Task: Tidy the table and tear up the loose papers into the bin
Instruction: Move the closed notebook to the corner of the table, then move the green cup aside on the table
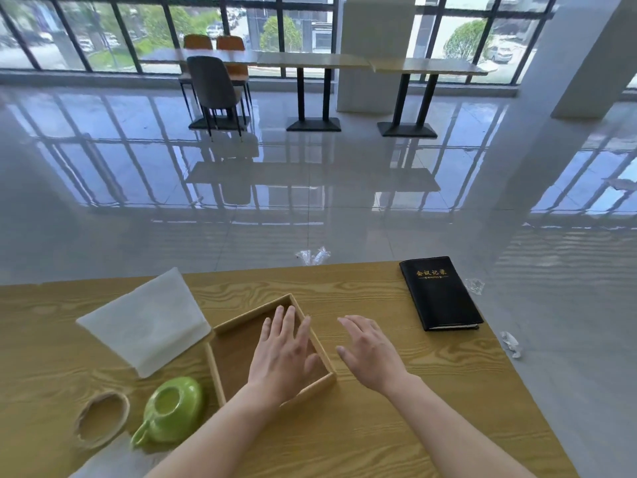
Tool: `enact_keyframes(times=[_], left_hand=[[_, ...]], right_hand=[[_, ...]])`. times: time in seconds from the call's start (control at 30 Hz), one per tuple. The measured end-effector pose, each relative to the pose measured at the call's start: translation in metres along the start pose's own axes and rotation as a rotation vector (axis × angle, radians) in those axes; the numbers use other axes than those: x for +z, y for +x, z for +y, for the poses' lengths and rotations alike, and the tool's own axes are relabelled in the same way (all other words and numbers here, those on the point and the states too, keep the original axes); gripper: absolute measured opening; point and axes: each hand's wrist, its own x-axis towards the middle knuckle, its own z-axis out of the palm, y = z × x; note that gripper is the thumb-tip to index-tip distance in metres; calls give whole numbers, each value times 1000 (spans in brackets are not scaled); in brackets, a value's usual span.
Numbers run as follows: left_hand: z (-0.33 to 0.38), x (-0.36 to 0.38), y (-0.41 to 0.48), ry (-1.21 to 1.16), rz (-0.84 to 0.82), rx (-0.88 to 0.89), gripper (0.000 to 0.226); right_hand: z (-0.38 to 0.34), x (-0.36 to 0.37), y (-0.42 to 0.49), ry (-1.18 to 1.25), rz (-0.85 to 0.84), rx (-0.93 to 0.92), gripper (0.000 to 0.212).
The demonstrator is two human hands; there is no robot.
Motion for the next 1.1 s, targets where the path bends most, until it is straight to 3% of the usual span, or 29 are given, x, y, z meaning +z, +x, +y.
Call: enact_keyframes(times=[0.53, 1.1], left_hand=[[-114, -6, -118, -46, 27, -394, 73], [-230, 7, -204, -180, -99, -366, 69]], right_hand=[[-125, 57, 18, -5, -126, -247, 57], [-261, 127, 5, 19, -201, -148, 52]])
